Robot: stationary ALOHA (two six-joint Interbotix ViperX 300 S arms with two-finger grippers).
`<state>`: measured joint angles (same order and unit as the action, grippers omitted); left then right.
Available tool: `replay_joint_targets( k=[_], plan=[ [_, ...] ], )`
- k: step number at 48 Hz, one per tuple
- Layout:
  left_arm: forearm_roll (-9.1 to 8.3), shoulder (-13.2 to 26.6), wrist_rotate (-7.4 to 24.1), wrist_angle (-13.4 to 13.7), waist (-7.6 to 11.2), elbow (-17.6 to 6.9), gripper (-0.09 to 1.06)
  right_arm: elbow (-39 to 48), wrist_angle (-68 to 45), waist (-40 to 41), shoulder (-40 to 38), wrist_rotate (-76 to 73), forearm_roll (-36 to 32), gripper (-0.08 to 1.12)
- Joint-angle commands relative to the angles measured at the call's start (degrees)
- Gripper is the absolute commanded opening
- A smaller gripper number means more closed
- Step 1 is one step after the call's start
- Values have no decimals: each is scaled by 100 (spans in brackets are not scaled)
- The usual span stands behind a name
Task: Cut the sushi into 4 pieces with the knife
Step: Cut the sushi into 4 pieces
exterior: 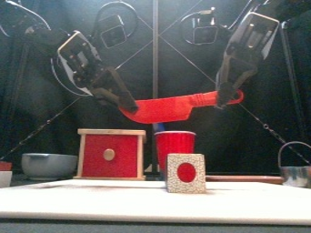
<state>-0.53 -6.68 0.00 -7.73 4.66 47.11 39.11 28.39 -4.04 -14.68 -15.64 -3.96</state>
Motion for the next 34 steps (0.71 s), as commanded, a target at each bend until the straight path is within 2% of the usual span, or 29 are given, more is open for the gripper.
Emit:
replay_joint_targets(
  k=[1, 21, 34],
  plan=[
    [62, 114, -9, -62, 79, -141, 31, -88, -9, -18, 26, -9, 53, 28],
    [325, 519, -9, -62, 246, -255, 31, -44, 0, -158, 563, -9, 141, 28],
    [360, 835, -9, -62, 272, -422, 31, 70, 0, -123, 686, -9, 123, 28]
  ],
)
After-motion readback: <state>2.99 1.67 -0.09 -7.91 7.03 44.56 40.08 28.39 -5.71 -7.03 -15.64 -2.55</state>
